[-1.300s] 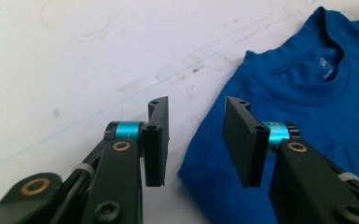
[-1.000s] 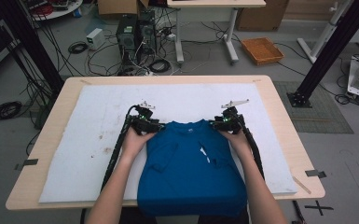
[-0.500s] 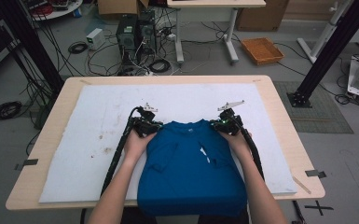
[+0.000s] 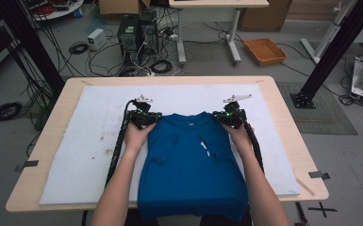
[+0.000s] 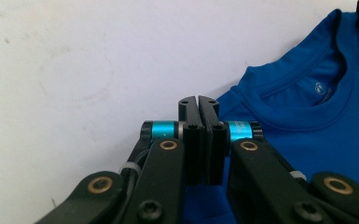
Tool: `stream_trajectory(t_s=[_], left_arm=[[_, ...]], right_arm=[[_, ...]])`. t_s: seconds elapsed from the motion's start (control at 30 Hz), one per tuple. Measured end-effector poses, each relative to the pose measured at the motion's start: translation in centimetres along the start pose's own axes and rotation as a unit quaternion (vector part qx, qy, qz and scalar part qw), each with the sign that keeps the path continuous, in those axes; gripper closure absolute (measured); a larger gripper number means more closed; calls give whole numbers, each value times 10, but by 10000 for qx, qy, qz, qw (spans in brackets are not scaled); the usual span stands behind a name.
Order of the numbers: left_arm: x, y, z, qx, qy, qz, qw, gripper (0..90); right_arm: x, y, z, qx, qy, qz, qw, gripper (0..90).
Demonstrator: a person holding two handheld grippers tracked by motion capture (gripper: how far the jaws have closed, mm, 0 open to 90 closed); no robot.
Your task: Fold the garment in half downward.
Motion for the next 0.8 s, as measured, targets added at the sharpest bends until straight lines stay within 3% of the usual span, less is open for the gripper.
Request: stream_trajectory(t_s=[0.2,0.43,0.63,0.8], left_arm=[[14,8,6,-175,94,-123,9997,884],[48,39,9,-645,394,-318,9966,883],[76,61,-4,-1004,507,-371,9930,883],[94,77,-25,-1253,467,-469,9899,883]], right_arm=[[12,-4,7,-11,226,21,9997,887],[41,-23,3,100,598,114,9981,887],[72,-45,-6,343,833,191,9958,887],[96,-64,-27,539,907,214,9942,886]])
Point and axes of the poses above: each handheld gripper's, and its own axes: x roughly backward along the jaws, z roughly out of its top, y roughly to its right, the point moved 6 cm from there along -x, roughly forward along the jaws, and after that the axes turned 6 degrees about x, right-handed, at the moved point
